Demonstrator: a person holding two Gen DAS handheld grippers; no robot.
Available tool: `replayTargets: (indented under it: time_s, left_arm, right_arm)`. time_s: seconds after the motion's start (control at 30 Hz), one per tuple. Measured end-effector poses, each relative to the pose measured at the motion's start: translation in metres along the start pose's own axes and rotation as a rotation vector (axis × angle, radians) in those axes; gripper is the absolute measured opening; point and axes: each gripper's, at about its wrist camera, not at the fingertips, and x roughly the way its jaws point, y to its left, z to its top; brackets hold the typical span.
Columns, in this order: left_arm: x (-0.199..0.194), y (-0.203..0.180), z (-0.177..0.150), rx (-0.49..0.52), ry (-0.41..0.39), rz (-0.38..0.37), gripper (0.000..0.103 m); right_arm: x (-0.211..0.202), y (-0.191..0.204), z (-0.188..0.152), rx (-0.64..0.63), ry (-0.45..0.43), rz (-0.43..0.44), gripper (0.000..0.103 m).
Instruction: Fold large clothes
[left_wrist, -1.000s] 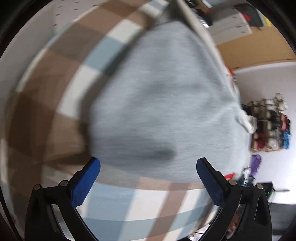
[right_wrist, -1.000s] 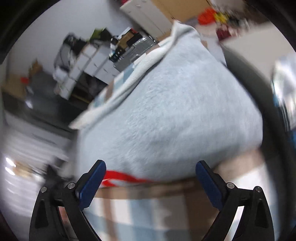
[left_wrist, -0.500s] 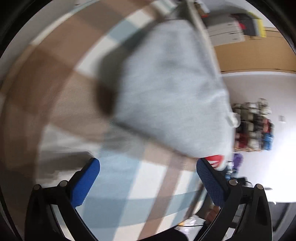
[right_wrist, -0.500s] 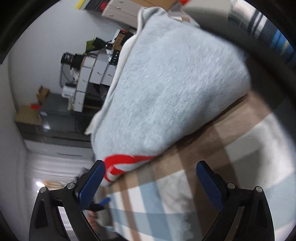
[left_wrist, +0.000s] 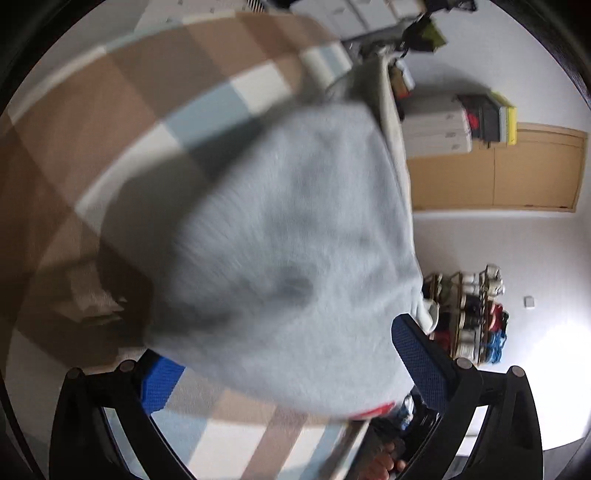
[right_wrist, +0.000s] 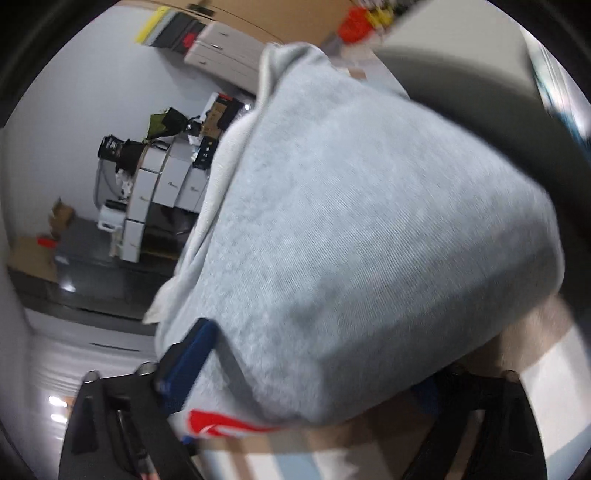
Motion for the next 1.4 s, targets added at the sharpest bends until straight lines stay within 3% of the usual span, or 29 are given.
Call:
replayTargets:
  time_s: [0.07,0.1,0.13,0.2,0.27,0.33,0.43,0.73,1.03,1.17,1.23,1.27,1.37,1.4]
  left_arm:
    - [0.001,0.004,0.004,0.005,-0.03,-0.006,0.098]
    - [0.0,0.005,0.004,0.01,-0.045,0.009,0.084]
    - [0.002,0.007,0.004,0.01,-0.052,0.033,0.057]
    - [0.013,0.01,0.004,0.015,-0.039,0.078,0.016]
    - [0.014,0.017,0.005,-0.005,-0.041,0.046,0.012]
    - [0.009,0.016,0.003,-0.012,-0.063,0.051,0.008]
    - [0.001,0.008,-0.007,0.025,-0.095,0.094,0.006]
    - [-0.031,0.005,-0.037,0.086,-0.099,0.124,0.004]
    - [-0.075,0.031,-0.104,0.098,-0.065,0.077,0.005]
    - [-0.08,0.033,-0.116,0.143,0.008,0.123,0.006]
    - [-0.091,0.032,-0.117,0.174,-0.028,0.209,0.007]
    - [-0.096,0.032,-0.117,0.18,-0.043,0.212,0.011]
    - [-0.12,0.022,-0.115,0.225,-0.159,0.27,0.03]
    - [-0.127,0.013,-0.115,0.264,-0.211,0.277,0.042]
  right_arm:
    - [-0.004,0.002,-0.004,-0.015,-0.041,-0.013,0.073]
    - [-0.006,0.001,-0.006,-0.012,-0.074,-0.014,0.063]
    - [-0.008,-0.001,-0.008,-0.007,-0.091,-0.011,0.059]
    - [-0.011,-0.005,-0.01,-0.005,-0.117,-0.006,0.033]
    - [-0.015,-0.01,-0.012,-0.015,-0.127,0.001,0.024]
    - [-0.016,-0.008,-0.014,-0.057,-0.12,-0.007,0.02]
    - [-0.025,-0.012,-0.016,-0.062,-0.106,0.014,0.017]
    - [-0.052,-0.011,-0.038,-0.141,-0.017,0.023,0.015]
    - [-0.099,-0.029,-0.091,-0.222,0.154,-0.004,0.016]
    - [-0.112,-0.024,-0.103,-0.307,0.189,-0.087,0.027]
    - [-0.121,-0.016,-0.108,-0.365,0.188,-0.128,0.044]
    - [-0.127,-0.012,-0.111,-0.387,0.191,-0.135,0.058]
    - [-0.152,0.014,-0.116,-0.482,0.146,-0.159,0.06]
    - [-0.161,0.022,-0.116,-0.509,0.12,-0.161,0.06]
